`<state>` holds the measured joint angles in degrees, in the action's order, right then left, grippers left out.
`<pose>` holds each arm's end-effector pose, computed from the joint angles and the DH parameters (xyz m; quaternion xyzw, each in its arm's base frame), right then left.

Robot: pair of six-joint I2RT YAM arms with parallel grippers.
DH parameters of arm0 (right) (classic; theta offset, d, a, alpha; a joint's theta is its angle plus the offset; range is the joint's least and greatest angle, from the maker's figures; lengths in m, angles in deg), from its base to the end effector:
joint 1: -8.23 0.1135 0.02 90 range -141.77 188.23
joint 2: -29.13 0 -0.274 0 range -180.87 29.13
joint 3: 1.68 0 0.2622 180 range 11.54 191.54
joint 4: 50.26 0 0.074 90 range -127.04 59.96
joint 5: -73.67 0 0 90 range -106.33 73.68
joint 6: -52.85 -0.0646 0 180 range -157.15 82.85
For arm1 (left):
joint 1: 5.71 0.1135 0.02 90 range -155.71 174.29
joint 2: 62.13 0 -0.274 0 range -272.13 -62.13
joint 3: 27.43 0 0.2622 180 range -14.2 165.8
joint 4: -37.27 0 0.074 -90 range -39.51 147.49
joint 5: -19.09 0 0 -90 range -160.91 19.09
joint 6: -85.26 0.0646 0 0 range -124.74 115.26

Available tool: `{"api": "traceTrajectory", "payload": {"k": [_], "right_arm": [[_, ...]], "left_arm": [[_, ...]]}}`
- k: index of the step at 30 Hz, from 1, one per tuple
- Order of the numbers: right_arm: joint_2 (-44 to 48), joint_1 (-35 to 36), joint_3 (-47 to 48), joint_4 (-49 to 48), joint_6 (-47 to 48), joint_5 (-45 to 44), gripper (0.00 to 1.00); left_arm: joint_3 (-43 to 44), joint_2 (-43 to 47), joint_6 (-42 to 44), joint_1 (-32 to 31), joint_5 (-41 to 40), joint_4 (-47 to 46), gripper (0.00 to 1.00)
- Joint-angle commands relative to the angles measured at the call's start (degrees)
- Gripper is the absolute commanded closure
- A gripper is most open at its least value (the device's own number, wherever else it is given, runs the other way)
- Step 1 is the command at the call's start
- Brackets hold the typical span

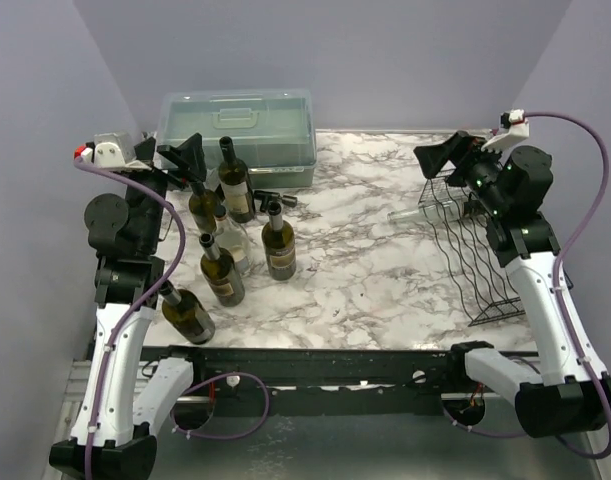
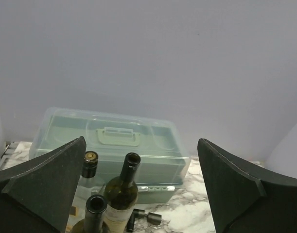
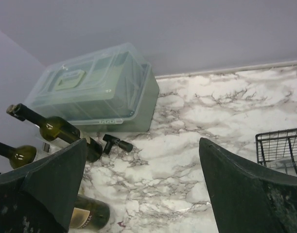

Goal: Put the wine bottle on the wine rack

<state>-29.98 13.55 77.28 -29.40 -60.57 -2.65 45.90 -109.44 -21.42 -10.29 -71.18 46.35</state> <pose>0.2602 0.0396 0.4353 0.0290 0.7125 0.2550 0.6530 0.2018 -0.0159 0.4703 -0.0646 0.5917 -0.1468 0.7900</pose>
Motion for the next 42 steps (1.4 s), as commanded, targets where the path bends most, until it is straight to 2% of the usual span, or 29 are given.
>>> {"api": "traceTrajectory", "payload": {"k": [1,6,12,17,22,26,31,36,42], "right_arm": [[-1.96,1.23,1.16,2.35,-0.27,4.36,0.0],[-5.13,8.01,0.37,0.18,1.31,6.93,0.0],[-10.92,23.95,0.61,-2.7,5.94,3.6,0.0],[-13.99,31.74,-1.63,-8.45,8.43,6.0,0.05],[-15.74,38.77,-3.39,-12.28,13.09,5.7,0.05],[-16.97,42.12,-5.13,-17.61,15.07,4.1,0.05],[-18.62,43.72,-8.62,-28.23,13.32,1.32,0.11],[-22.18,43.89,-8.37,-34.05,10.65,0.2,0.04],[-24.86,45.08,-7.97,-36.58,11.52,-0.47,0.04]], "left_arm": [[1.93,0.14,-2.36,-0.58,7.78,2.46,0.01],[2.82,-1.95,-2.78,-1.98,11.88,2.94,0.01],[3.51,-4.59,-3.05,-4.4,15.71,4.05,0.01],[3.63,-5.52,-1.29,-5.43,15.31,6.92,0.01],[4.02,-5.29,0.87,-5.7,13.8,9.39,0.01],[2.47,-3.93,1.26,-5.88,11.27,9.03,0.01],[2.05,-3.77,1.72,-6.01,10.17,8.82,0.01],[1.17,-2.71,2.71,-6.32,9.97,7.86,0.01],[0.51,-2.87,1.8,-6.48,9.92,6.87,0.01]]}}
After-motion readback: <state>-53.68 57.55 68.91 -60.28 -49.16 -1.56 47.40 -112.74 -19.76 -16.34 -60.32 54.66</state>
